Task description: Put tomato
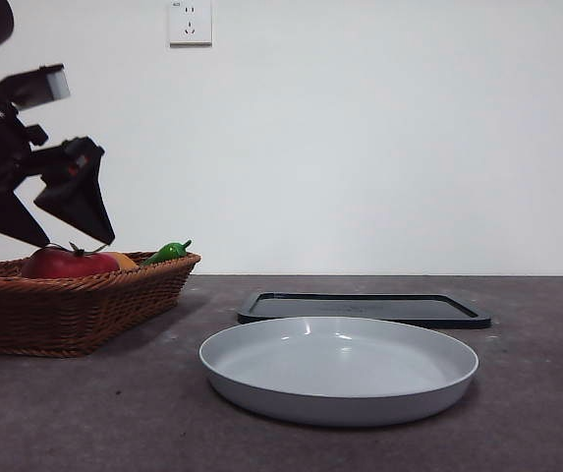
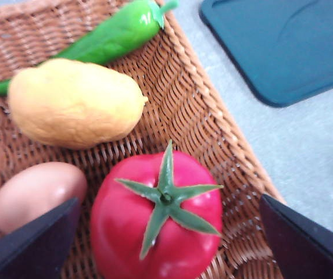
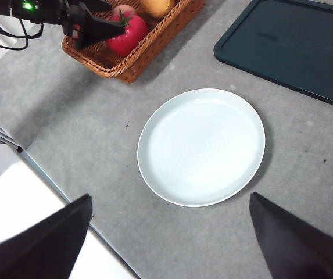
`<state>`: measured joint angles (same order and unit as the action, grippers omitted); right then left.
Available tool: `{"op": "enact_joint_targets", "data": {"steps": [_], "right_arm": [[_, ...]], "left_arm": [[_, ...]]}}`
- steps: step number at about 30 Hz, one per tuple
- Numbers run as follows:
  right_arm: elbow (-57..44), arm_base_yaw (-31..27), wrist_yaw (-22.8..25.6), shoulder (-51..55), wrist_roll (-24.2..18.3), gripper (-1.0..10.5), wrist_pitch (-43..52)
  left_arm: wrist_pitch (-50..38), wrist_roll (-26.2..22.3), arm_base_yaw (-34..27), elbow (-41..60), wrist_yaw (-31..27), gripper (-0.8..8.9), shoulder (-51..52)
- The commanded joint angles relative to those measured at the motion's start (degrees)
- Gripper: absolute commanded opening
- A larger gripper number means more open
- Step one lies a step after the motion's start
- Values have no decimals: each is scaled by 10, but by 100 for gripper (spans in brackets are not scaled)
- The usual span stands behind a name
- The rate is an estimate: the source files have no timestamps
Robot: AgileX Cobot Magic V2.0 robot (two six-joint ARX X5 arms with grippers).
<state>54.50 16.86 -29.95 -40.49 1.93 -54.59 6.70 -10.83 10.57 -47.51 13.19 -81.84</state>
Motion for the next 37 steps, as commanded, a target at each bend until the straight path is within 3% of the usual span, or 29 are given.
{"op": "enact_joint_targets", "data": {"steps": [1, 13, 19, 25, 34, 37], "right_arm": [[11, 3, 0, -3, 5, 431, 4], [11, 3, 0, -3, 6, 431, 3], [11, 3, 0, -3, 6, 431, 2], [11, 3, 0, -3, 6, 431, 2], [11, 3, 0, -3, 6, 431, 3], [11, 3, 0, -3, 6, 431, 5]], "left_arm": [[-16, -12, 4, -11, -2, 496, -20], [-23, -16, 4, -11, -3, 489, -59], [-16, -16, 4, -11, -3, 332, -65], [-14, -7, 4, -17, -3, 330, -61], [-14, 18, 15, -44, 0, 330, 28], [-13, 37, 31, -47, 25, 330, 72]]}}
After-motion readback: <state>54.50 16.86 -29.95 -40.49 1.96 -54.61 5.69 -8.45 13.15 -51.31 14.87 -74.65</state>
